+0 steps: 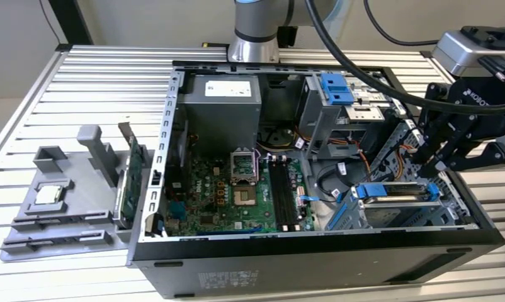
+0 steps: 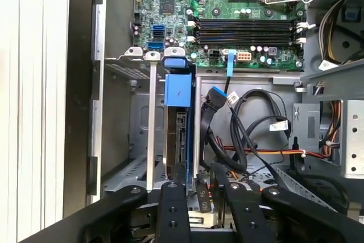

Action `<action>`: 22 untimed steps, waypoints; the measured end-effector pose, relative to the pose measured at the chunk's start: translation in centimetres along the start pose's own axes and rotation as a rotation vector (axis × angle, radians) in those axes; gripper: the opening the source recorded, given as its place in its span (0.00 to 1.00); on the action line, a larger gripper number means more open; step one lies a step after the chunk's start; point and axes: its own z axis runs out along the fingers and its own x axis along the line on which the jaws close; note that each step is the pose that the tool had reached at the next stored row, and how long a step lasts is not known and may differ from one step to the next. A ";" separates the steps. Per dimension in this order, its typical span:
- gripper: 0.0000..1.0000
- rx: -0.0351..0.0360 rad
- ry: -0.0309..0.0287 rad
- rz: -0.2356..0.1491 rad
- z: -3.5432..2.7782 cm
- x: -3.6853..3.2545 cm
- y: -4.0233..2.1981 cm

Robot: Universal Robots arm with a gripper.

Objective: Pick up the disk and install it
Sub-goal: 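Insert the first disk wire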

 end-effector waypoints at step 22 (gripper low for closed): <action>0.00 -0.0002 -0.0299 -0.003 0.09 -0.01 -0.01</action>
